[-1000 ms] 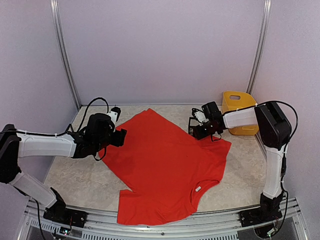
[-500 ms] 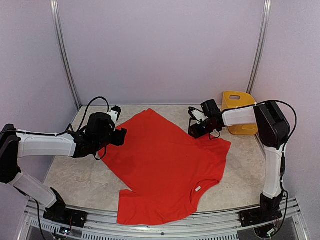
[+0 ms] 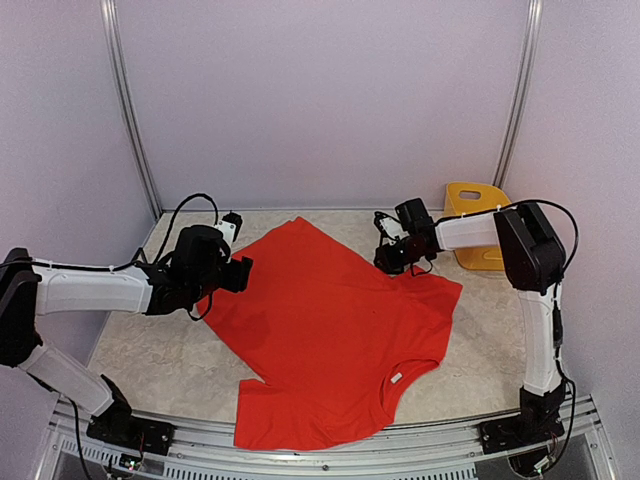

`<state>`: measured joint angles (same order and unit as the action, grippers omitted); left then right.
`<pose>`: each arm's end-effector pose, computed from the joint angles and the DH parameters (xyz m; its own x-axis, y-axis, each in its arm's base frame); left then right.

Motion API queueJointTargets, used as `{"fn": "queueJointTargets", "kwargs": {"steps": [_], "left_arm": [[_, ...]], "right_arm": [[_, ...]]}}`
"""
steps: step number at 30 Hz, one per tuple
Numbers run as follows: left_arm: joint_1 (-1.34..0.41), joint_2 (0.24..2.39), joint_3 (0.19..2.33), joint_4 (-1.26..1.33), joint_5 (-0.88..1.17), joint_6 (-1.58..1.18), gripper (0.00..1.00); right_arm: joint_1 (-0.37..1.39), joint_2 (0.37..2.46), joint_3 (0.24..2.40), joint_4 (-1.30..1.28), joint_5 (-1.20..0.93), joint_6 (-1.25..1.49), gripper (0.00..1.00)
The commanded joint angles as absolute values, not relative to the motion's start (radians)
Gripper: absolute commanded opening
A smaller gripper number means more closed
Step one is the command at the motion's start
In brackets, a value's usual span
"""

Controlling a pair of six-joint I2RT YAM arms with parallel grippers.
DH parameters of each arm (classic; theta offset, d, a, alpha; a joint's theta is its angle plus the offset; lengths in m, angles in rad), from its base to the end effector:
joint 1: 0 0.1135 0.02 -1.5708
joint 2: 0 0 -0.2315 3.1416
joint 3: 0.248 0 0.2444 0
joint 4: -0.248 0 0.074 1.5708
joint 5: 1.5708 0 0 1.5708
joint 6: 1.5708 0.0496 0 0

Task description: Pin the brooch onto the clothing

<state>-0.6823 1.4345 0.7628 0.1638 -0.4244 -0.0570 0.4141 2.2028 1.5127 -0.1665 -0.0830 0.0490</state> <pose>0.2577 -0.1831 0.1844 -0.3937 0.2530 -0.8838 0.2734 0.9501 0.1502 0.4181 0.1883 0.1025 -0.7130 -0.2600 -0.6512 -0.4163 0.9043 0.0946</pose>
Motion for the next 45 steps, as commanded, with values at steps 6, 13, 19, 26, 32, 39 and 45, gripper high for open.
{"fn": "queueJointTargets", "kwargs": {"steps": [6, 13, 19, 26, 32, 39, 45], "left_arm": [[-0.689, 1.46, 0.803, 0.149, -0.433, -0.041, 0.7], [-0.689, 1.475, 0.808, 0.141, -0.435, -0.04, 0.7], [-0.689, 1.486, 0.819, 0.125, -0.437, -0.041, 0.7], [-0.689, 1.488, 0.82, 0.12, -0.431, -0.042, 0.7], [-0.689, 1.488, 0.821, 0.117, -0.43, -0.041, 0.7], [-0.689, 1.486, 0.819, 0.115, -0.432, -0.037, 0.7], [-0.689, 1.501, 0.826, 0.112, -0.431, -0.037, 0.7]], "right_arm": [[0.319, 2.197, 1.452, -0.19, 0.037, 0.15, 0.53], [0.307, 2.185, 1.434, -0.185, -0.071, 0.107, 0.52], [0.32, 2.164, 1.4, -0.191, -0.058, 0.094, 0.54], [0.326, 2.149, 1.382, -0.209, -0.025, 0.079, 0.41], [0.333, 2.145, 1.409, -0.213, -0.049, 0.071, 0.27], [0.346, 2.14, 1.452, -0.25, -0.049, 0.065, 0.3], [0.348, 2.091, 1.435, -0.266, -0.009, 0.059, 0.25]]}}
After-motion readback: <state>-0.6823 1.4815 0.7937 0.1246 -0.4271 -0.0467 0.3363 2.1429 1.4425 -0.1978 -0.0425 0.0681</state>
